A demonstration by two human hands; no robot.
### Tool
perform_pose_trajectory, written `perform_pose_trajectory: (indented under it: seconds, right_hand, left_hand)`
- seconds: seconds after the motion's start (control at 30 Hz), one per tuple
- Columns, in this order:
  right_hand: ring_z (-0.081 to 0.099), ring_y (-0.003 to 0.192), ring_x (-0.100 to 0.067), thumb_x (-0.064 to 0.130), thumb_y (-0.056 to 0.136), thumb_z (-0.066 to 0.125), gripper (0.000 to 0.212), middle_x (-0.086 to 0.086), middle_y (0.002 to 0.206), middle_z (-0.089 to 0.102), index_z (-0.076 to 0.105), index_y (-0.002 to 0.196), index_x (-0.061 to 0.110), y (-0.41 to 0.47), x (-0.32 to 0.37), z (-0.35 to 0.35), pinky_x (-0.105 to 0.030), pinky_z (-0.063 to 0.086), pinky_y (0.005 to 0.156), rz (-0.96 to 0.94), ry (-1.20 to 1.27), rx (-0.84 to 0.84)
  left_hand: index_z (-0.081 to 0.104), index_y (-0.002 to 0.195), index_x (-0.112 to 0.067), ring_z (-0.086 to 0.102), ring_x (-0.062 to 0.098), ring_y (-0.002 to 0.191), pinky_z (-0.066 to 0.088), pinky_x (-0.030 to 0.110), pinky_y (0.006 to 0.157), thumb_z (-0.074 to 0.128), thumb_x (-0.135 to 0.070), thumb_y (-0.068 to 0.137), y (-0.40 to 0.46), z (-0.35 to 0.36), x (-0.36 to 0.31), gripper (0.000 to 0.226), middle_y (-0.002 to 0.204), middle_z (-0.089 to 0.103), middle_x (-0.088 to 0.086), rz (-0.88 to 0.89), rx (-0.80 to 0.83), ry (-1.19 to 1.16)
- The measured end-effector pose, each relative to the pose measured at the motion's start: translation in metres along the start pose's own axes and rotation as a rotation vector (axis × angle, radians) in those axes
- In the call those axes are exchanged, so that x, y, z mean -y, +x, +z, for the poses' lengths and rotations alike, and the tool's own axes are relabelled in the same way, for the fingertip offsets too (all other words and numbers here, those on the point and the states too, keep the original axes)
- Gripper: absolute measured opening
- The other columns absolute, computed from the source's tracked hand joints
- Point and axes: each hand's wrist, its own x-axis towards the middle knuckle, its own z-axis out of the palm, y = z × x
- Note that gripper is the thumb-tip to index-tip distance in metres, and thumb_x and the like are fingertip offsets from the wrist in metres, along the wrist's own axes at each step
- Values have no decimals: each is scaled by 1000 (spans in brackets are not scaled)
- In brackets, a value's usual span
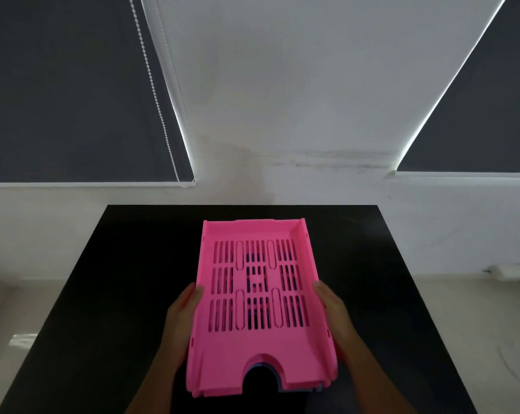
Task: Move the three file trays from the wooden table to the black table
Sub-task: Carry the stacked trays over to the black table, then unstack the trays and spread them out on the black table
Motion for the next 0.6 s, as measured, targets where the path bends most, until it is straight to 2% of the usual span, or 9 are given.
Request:
perform_pose_trajectory:
  seconds: [0.07, 0.1, 0.2, 0.27, 0.37, 0.43, 0.5, 0.6]
  right_hand:
    - [71, 111, -30, 36, 92, 66, 61, -9, 139, 62, 46, 149, 25, -7, 1, 1, -58, 55, 97, -132, -137, -111]
    - [72, 110, -27, 35, 95, 64, 56, -5, 137, 64, 46, 148, 33, -11, 2, 4, -55, 58, 93, -195, -172, -117]
    - [77, 91, -26, 33, 100, 56, 38, -5, 110, 77, 57, 133, 51, -25, 3, 19, -37, 65, 74, -264, -236, -45]
    - [77, 87, -26, 30, 101, 53, 37, -7, 104, 78, 60, 128, 53, -31, 7, 28, -37, 65, 72, -273, -244, -56]
    - [74, 86, -31, 27, 102, 53, 35, -14, 104, 76, 63, 128, 48, -37, 10, 28, -47, 63, 78, -287, -225, -27]
    - [72, 85, -31, 25, 102, 53, 35, -15, 105, 75, 63, 131, 42, -40, 16, 23, -42, 63, 77, -303, -218, -14]
    - [75, 90, -33, 24, 103, 54, 36, -8, 106, 78, 62, 134, 40, -41, 25, 11, -36, 65, 74, -321, -236, -22]
    - [76, 92, -24, 30, 101, 53, 36, 5, 104, 78, 60, 132, 48, -43, 47, -23, -26, 63, 67, -343, -289, -52]
  left_hand:
    - [50, 142, -9, 66, 46, 111, 51, 65, 96, 57, -31, 95, 4, -3, -3, 52, 127, 64, 27, 70, 18, 41]
    - [51, 142, -14, 68, 43, 109, 53, 63, 94, 55, -28, 98, 5, -2, -4, 47, 126, 67, 23, 99, 38, 56]
    - [55, 139, -25, 75, 35, 98, 58, 59, 86, 50, -26, 99, 0, 5, -8, 40, 114, 74, 13, 122, 111, 76]
    - [55, 138, -29, 75, 33, 96, 58, 59, 85, 49, -26, 99, -3, 6, -9, 39, 111, 76, 9, 134, 123, 82]
    - [57, 135, -31, 76, 33, 93, 60, 55, 81, 50, -25, 99, -6, 6, -13, 37, 109, 76, 11, 145, 131, 79]
    - [59, 133, -31, 77, 30, 91, 62, 46, 75, 53, -25, 98, -10, 11, -19, 37, 108, 77, 11, 164, 123, 80]
    - [60, 134, -31, 77, 29, 91, 63, 42, 73, 57, -32, 93, -14, 25, -27, 41, 108, 77, 10, 199, 114, 86]
    - [56, 138, -32, 77, 29, 92, 62, 51, 79, 61, -43, 83, -20, 64, -32, 56, 113, 76, 10, 231, 117, 105]
